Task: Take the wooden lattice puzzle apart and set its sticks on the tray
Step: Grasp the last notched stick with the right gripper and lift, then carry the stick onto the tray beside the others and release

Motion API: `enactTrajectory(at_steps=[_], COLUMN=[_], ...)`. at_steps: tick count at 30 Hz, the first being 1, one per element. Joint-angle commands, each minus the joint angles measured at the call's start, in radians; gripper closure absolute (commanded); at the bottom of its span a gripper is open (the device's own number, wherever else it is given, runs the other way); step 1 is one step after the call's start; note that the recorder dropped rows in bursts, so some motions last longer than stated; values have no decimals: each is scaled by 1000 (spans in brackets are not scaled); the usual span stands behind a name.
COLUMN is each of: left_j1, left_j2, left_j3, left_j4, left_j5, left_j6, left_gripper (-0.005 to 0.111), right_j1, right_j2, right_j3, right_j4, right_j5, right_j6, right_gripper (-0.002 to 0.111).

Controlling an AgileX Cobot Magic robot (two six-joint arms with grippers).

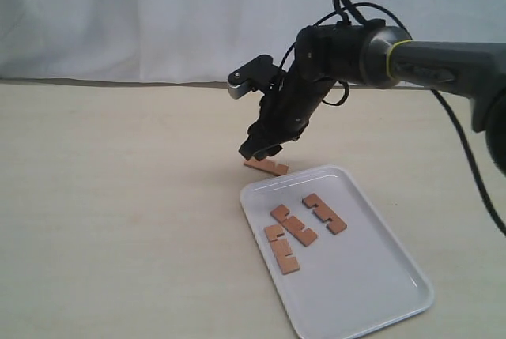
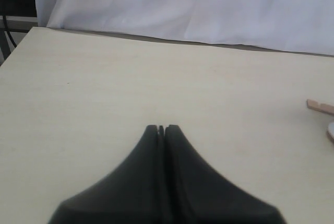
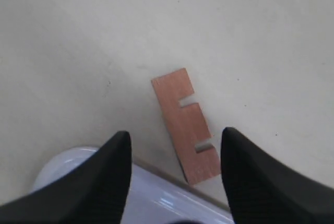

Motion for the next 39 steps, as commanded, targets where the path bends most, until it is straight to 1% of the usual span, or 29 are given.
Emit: enactTrajectory(at_steps=[1,7,13,24,26,27,28,30,31,36,39], left_j1=[1,1,1,1,1,1,1,1,1,1,1], left_j2=[-2,-2,-2,-2,-2,-2,-2,-2,-2,-2,-2], left_j3=[3,3,3,3,3,3,3,3,3,3,3], left_j4=[0,0,0,0,0,0,0,0,0,0,0], left_j5=[-12,-12,-10,-10,-10,-10,-10,-10,-10,-10,-10], left_j6=[-3,-3,-3,-3,-3,-3,-3,-3,-3,-3,-3], left_gripper=[107,107,107,107,107,107,107,107,107,107,107], right_j1=[-1,-1,-1,-1,-1,-1,-1,-1,-1,-1,-1], right_j2=[83,148,150,184,188,188,188,183,177,144,71], right_j3=[-110,-178,-179,-179,-179,-179,-179,-179,-179,-179,-179], right_j4=[-8,-39,-40,-80,-85,-86,-86,-86,-86,-75,-71], right_j5=[77,121,121,121,123,123,123,123,117,51,29], right_j6=[5,1,-47,-49,-51,-58,-90,-115,-118,-102,-54], right_gripper=[58,58,58,58,62,66,79,101,103,104,104])
